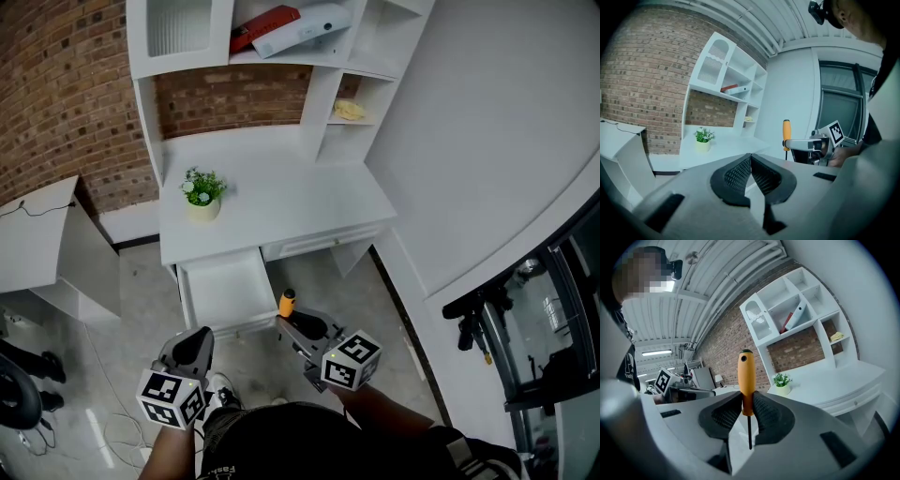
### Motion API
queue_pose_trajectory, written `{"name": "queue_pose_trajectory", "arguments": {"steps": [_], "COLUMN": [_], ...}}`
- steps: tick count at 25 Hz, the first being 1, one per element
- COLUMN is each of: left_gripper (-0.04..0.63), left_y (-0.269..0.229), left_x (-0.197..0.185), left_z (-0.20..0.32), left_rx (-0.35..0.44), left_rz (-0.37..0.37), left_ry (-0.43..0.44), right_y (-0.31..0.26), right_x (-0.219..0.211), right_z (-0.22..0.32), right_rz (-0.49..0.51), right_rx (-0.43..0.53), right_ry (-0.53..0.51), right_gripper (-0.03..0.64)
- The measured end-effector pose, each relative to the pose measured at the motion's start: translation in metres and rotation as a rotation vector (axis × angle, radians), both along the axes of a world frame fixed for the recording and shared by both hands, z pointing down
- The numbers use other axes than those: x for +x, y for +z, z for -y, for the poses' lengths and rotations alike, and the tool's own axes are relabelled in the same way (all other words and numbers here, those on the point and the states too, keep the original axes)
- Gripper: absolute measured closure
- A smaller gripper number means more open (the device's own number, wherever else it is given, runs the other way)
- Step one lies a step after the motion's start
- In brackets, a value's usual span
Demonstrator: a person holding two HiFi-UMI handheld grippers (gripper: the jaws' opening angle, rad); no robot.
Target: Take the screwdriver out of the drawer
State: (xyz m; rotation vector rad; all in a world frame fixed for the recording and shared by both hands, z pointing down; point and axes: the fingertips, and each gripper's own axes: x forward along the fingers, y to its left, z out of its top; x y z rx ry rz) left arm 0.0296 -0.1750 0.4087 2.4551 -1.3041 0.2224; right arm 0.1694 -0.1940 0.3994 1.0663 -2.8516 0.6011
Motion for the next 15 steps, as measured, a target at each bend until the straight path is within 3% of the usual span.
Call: {"name": "queue_pose_trajectory", "arguments": {"steps": [15], "left_gripper": [0.575], "left_y": [0.0061], "left_x": [0.0053], "left_z": [-0.0035], "left_rx": [-0.02], "left_rz": [0.013], "left_ry": [0.013], "right_y": [0.0105], "right_x": [0.0012], "right_z": [-0.0052], "right_rz": [-0.024], "right_rx": [-0.007], "right_ry": [0.003], "right_gripper": [0.538]}}
